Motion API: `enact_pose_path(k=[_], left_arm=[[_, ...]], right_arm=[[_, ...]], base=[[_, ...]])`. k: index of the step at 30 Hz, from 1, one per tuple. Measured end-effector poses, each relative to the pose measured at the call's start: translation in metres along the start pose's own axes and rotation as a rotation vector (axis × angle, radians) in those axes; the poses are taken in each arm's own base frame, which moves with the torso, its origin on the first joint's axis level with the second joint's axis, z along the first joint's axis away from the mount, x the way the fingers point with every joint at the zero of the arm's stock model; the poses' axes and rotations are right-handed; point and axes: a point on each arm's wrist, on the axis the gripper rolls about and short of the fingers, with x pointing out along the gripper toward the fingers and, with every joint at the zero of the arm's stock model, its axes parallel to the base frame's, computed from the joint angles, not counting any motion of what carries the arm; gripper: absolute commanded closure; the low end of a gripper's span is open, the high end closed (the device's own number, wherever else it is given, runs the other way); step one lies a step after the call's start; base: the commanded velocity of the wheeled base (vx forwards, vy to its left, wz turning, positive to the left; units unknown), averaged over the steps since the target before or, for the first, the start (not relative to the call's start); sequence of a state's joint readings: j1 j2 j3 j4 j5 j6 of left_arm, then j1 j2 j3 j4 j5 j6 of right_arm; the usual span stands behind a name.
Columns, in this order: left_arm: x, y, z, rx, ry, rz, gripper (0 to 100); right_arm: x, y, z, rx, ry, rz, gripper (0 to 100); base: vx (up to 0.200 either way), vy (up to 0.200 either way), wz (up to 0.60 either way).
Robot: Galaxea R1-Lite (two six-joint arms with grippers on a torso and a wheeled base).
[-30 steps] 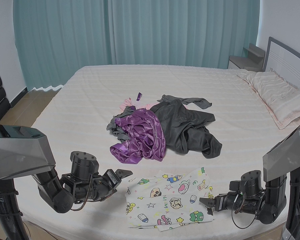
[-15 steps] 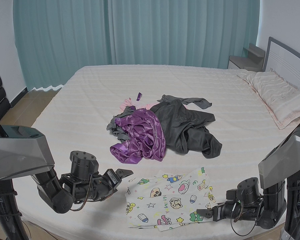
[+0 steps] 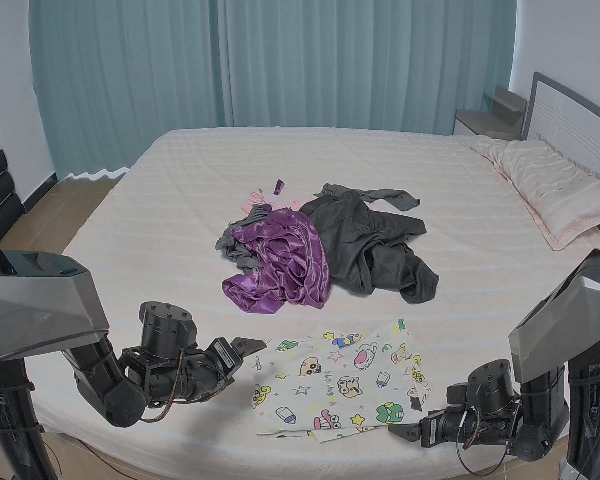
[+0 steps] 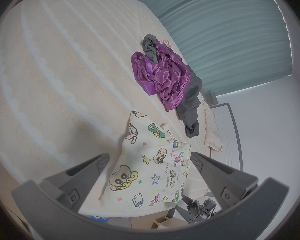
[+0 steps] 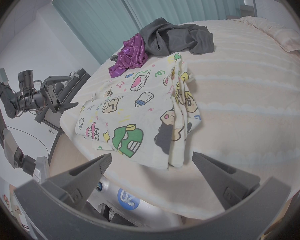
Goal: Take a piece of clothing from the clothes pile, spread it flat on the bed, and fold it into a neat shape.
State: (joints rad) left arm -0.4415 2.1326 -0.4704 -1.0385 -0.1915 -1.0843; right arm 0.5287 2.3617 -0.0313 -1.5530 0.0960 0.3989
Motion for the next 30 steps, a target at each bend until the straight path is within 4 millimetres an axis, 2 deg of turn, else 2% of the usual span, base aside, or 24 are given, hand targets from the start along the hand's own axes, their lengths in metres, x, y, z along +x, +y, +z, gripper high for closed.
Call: enact_pose_path(k=[9,10,18,30], left_arm=[[0.0,0.0,0.0,0.001,0.0,0.0,0],[0.001,-0.001,0.0,0.002,0.0,-0.001,0],[0.001,-0.001,0.0,0.004,0.001,-0.002,0],[0.001,-0.001,0.0,0.005,0.001,-0.002,0]], right_arm=[[0.006,-0.004,0.009,0.032,-0.045,-0.005,0],[0.007,-0.005,0.01,0.041,-0.048,-0.005,100],[0.01,-0.006,0.013,0.068,-0.061,-0.008,100],[-0.002,-0.013,0.005,0.015,-0.022,-0.042,100]], base=[[0.0,0.0,0.0],[0.0,0.0,0.0],[0.0,0.0,0.0],[0.0,0.0,0.0]])
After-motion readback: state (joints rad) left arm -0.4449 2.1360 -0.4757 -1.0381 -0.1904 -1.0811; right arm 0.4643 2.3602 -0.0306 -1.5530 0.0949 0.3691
